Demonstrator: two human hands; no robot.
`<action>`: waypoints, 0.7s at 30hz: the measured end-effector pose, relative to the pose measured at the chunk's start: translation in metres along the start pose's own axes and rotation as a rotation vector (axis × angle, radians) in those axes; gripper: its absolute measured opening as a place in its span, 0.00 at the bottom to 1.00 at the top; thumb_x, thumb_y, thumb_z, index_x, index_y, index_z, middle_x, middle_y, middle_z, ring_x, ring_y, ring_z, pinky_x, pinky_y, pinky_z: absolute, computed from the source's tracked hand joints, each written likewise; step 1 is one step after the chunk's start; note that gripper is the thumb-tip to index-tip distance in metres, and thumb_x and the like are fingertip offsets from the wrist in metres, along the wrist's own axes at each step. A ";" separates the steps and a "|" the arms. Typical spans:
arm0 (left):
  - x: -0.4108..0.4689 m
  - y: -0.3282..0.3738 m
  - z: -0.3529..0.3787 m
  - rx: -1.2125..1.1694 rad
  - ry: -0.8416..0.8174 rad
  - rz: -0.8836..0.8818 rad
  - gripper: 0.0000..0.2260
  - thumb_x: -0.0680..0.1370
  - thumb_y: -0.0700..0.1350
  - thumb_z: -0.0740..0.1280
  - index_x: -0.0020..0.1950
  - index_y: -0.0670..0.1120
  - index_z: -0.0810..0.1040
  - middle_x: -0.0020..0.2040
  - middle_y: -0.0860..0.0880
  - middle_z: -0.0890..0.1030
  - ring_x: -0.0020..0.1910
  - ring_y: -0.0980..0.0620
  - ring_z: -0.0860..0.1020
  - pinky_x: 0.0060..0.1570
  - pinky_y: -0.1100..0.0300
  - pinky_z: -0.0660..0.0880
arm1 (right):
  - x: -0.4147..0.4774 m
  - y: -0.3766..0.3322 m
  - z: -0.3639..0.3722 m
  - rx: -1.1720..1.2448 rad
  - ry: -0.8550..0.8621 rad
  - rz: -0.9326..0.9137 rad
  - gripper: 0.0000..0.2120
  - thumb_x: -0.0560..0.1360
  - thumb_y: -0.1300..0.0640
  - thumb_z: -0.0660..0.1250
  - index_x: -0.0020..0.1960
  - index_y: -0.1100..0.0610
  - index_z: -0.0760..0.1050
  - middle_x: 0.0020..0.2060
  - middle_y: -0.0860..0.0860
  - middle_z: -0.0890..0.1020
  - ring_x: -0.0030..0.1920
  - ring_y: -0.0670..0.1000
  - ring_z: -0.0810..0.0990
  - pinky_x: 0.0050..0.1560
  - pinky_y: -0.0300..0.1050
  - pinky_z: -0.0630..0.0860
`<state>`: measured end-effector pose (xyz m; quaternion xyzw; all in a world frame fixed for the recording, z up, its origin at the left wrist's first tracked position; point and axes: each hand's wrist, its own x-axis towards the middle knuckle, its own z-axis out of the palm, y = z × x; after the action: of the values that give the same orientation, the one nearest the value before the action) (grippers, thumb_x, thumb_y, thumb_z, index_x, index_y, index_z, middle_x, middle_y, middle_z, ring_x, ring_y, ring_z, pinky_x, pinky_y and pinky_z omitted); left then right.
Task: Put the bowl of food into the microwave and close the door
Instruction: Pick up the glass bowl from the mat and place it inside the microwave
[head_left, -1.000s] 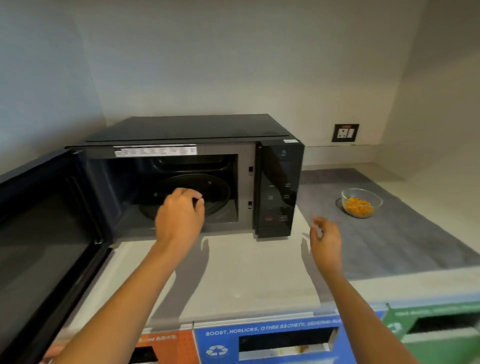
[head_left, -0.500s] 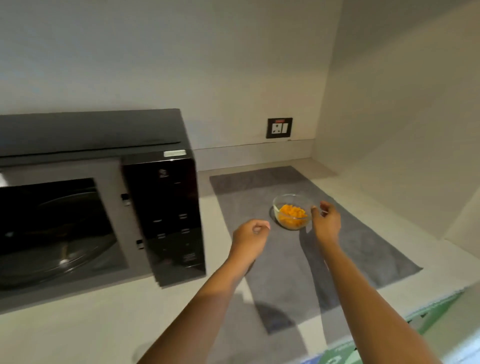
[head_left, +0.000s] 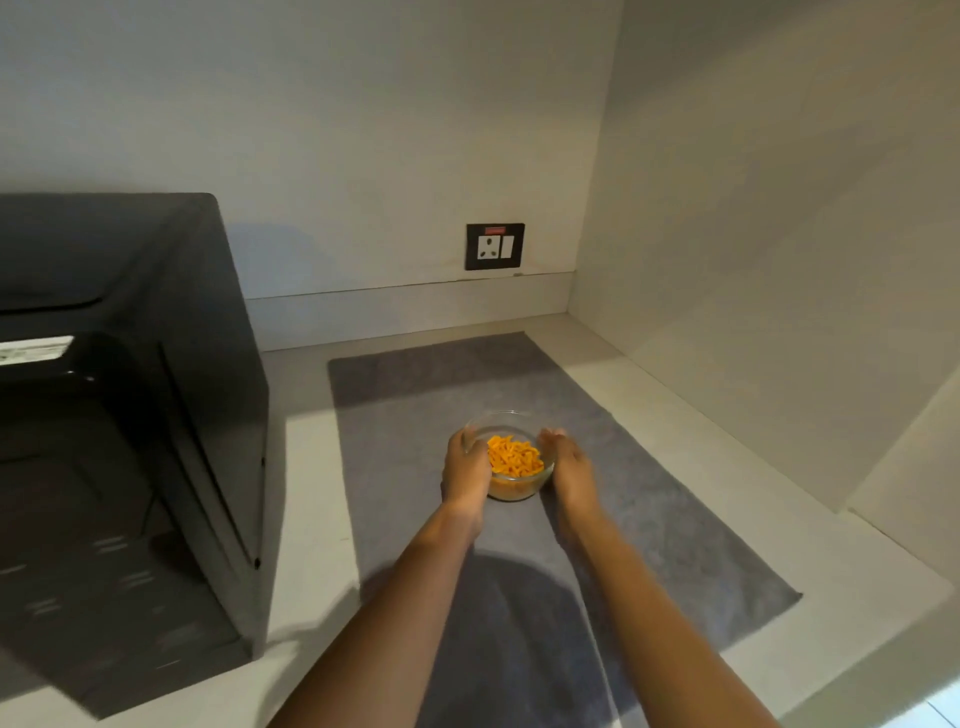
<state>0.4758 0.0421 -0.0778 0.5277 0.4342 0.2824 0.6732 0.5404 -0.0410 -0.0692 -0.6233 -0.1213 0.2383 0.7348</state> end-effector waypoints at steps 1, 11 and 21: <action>-0.004 0.002 0.002 -0.051 0.007 -0.008 0.20 0.72 0.52 0.61 0.63 0.49 0.75 0.61 0.42 0.80 0.60 0.41 0.78 0.62 0.44 0.74 | 0.000 0.001 0.003 0.035 -0.024 0.015 0.10 0.77 0.55 0.60 0.40 0.53 0.77 0.38 0.54 0.79 0.44 0.54 0.76 0.51 0.55 0.72; -0.019 0.026 -0.007 -0.397 -0.011 -0.022 0.16 0.79 0.37 0.60 0.66 0.46 0.71 0.63 0.41 0.75 0.55 0.44 0.76 0.47 0.57 0.74 | -0.009 -0.010 0.011 0.178 -0.235 0.057 0.14 0.79 0.52 0.57 0.63 0.53 0.71 0.56 0.56 0.79 0.57 0.56 0.79 0.63 0.55 0.73; -0.081 0.066 -0.062 -0.352 -0.078 -0.026 0.18 0.81 0.36 0.56 0.67 0.51 0.71 0.65 0.37 0.74 0.52 0.43 0.76 0.38 0.58 0.76 | -0.071 -0.035 0.006 0.170 -0.598 0.070 0.24 0.80 0.54 0.56 0.74 0.46 0.54 0.64 0.48 0.76 0.59 0.51 0.80 0.45 0.44 0.82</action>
<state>0.3890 0.0216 0.0045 0.4066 0.3587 0.3245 0.7750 0.4838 -0.0746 -0.0258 -0.4656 -0.2904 0.4454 0.7074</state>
